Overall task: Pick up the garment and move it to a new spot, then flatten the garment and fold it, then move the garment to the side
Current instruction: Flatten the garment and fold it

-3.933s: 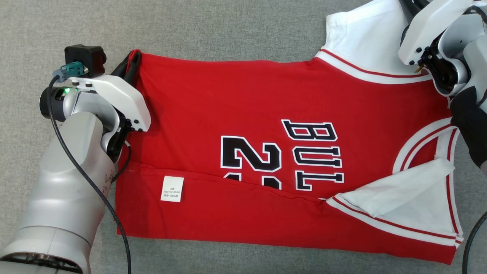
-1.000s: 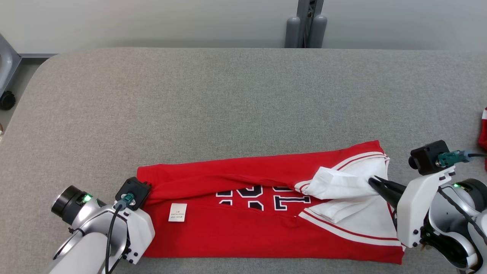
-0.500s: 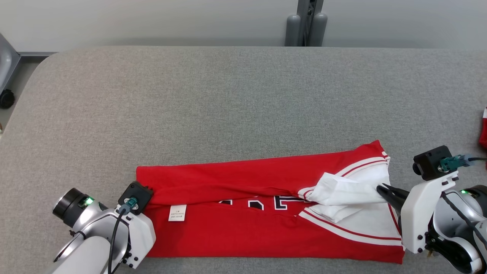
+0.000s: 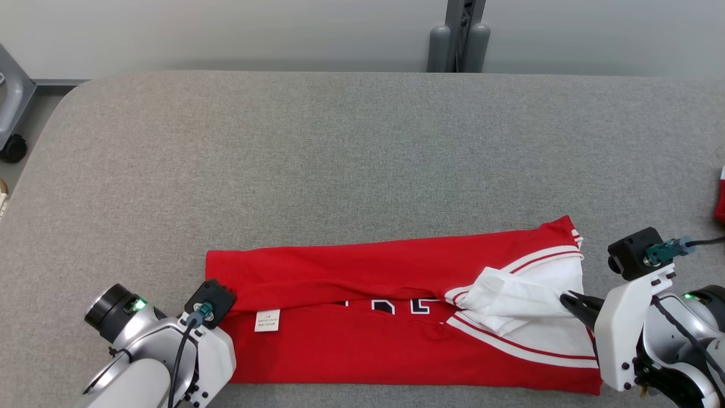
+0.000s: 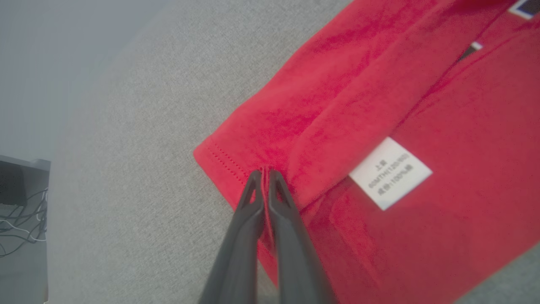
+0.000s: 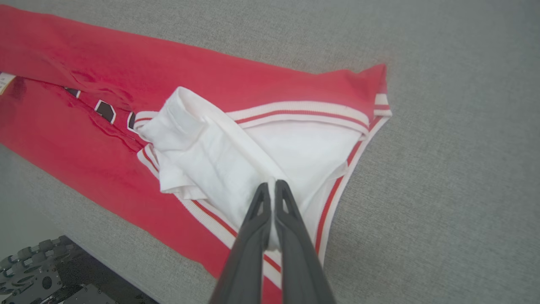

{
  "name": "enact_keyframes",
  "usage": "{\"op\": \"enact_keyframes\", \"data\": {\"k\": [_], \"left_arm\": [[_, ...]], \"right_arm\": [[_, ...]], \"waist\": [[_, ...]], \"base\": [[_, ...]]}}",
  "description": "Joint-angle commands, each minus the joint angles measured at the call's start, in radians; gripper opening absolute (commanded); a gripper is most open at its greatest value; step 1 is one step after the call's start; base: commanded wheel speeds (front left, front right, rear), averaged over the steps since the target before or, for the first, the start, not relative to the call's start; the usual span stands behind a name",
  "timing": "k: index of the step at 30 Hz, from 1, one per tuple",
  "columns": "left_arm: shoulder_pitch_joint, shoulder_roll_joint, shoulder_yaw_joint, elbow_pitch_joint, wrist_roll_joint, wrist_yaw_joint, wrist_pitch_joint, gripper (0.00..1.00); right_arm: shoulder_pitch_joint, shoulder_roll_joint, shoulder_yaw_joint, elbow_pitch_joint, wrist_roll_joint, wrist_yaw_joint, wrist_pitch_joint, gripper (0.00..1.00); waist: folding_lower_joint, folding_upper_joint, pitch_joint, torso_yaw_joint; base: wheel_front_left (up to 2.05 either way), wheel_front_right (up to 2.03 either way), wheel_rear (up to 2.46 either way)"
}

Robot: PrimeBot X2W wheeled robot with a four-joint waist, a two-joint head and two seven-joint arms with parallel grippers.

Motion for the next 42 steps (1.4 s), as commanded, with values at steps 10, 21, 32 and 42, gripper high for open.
{"op": "enact_keyframes", "data": {"k": [10,21,32,42], "left_arm": [[0.025,0.020,-0.012,-0.034,-0.002,0.011,0.020,0.00],[0.030,0.029,-0.022,-0.050,-0.010,0.021,0.032,0.00],[0.036,0.033,-0.035,-0.053,-0.018,0.024,0.041,0.45],[0.038,0.043,-0.011,-0.070,-0.034,0.060,0.037,1.00]], "right_arm": [[0.012,-0.016,-0.010,0.007,-0.028,0.000,0.008,0.00],[0.024,-0.013,-0.008,0.006,-0.014,0.000,0.045,0.00],[0.033,0.001,-0.026,0.011,-0.012,0.000,0.067,1.00],[0.042,0.024,-0.055,-0.003,-0.019,0.000,0.069,1.00]], "waist": [[0.0000,0.0000,-0.005,-0.001],[0.0000,0.0000,-0.002,-0.002],[0.0000,0.0000,-0.009,0.000],[0.0000,0.0000,-0.046,0.002]], "base": [[0.00,0.00,0.00],[0.00,0.00,0.00],[0.00,0.00,0.00],[0.00,0.00,0.00]]}}
